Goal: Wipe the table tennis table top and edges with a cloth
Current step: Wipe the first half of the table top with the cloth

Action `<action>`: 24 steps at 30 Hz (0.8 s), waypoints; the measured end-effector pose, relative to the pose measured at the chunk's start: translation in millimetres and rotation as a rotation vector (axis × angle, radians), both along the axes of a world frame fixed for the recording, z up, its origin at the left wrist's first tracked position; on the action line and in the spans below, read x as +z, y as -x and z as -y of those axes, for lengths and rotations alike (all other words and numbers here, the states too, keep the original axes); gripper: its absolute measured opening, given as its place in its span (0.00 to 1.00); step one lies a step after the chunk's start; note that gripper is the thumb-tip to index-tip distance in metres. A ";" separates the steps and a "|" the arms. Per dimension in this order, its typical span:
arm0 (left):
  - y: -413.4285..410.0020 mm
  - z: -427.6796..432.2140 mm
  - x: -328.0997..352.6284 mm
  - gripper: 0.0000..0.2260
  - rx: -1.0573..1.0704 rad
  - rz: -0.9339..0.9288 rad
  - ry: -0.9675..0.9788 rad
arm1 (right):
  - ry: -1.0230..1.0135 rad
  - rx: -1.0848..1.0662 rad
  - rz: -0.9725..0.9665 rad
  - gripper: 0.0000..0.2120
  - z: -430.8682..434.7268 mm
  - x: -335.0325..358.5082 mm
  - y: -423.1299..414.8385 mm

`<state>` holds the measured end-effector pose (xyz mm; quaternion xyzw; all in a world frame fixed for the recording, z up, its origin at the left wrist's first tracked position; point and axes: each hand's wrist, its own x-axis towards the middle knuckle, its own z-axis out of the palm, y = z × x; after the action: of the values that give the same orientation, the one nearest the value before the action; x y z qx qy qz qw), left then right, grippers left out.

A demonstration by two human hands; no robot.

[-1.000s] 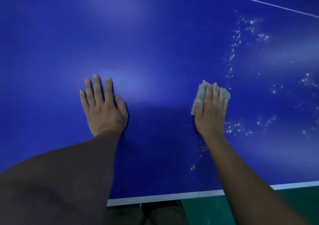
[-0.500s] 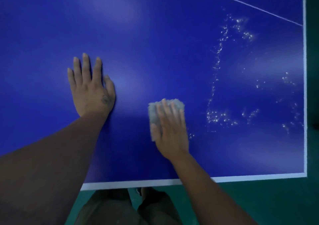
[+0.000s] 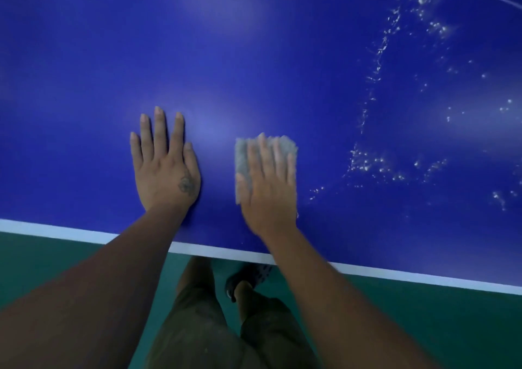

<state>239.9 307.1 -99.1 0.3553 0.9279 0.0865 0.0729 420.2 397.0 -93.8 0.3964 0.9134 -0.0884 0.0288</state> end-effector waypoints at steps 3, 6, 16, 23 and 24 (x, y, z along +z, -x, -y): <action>-16.2 14.8 1.3 0.27 0.095 0.020 0.002 | 0.071 0.146 0.021 0.31 19.5 0.4 -41.2; -19.0 14.9 2.0 0.27 0.135 0.019 -0.008 | 0.035 0.128 0.115 0.31 -16.3 2.4 -85.5; -18.0 11.8 3.9 0.27 0.151 0.029 -0.033 | 0.011 -0.109 0.055 0.30 -11.1 2.3 -49.1; -18.6 11.3 2.3 0.26 0.155 0.009 -0.046 | 0.075 0.203 -0.007 0.32 87.1 -5.3 -80.7; -18.5 12.0 2.5 0.26 0.155 0.010 -0.042 | 0.055 0.213 0.009 0.32 75.3 -4.4 -98.3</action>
<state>258.4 295.0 -96.6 0.2832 0.9502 0.1132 0.0633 518.5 321.8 -98.2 0.2964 0.9474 -0.1081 0.0528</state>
